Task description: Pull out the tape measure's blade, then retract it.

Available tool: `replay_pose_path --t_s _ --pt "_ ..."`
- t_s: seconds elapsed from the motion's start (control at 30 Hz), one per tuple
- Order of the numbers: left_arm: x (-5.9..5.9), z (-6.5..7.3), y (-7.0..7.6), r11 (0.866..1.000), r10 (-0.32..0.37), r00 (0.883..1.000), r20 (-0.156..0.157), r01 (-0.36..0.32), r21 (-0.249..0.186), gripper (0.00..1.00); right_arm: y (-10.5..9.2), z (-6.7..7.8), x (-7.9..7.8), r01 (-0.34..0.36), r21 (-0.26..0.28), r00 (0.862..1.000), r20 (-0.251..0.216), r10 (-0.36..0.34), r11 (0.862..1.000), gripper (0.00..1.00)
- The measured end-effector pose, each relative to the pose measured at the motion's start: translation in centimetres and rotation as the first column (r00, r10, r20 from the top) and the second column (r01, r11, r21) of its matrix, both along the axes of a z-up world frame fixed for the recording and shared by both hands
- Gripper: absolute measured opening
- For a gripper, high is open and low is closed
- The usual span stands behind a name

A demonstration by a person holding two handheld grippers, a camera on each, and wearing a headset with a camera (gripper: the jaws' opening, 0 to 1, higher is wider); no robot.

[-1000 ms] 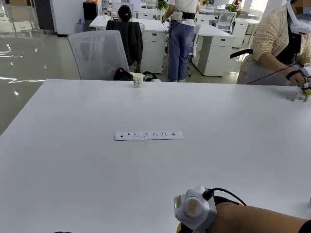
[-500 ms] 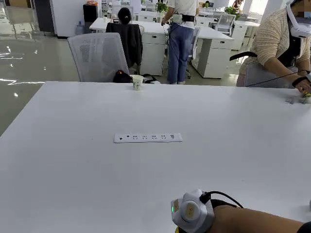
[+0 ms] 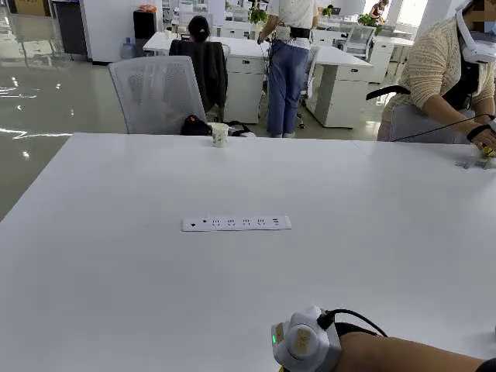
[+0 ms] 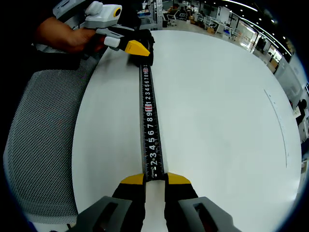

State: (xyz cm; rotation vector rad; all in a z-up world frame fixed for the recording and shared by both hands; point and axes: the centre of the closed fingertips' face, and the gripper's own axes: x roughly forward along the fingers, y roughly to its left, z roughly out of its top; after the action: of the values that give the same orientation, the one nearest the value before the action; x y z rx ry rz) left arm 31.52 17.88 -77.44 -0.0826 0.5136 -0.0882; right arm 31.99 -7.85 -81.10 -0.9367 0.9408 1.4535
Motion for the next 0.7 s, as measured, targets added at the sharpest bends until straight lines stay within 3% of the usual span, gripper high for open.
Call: replay_pose_path --t_s 0.7 --pt "-0.01 -0.19 0.2 1.0 0.0 1.0 -0.008 0.0 -0.003 0.63 0.53 0.01 0.03 0.016 0.003 1.0 0.008 -0.016 1.0 0.11"
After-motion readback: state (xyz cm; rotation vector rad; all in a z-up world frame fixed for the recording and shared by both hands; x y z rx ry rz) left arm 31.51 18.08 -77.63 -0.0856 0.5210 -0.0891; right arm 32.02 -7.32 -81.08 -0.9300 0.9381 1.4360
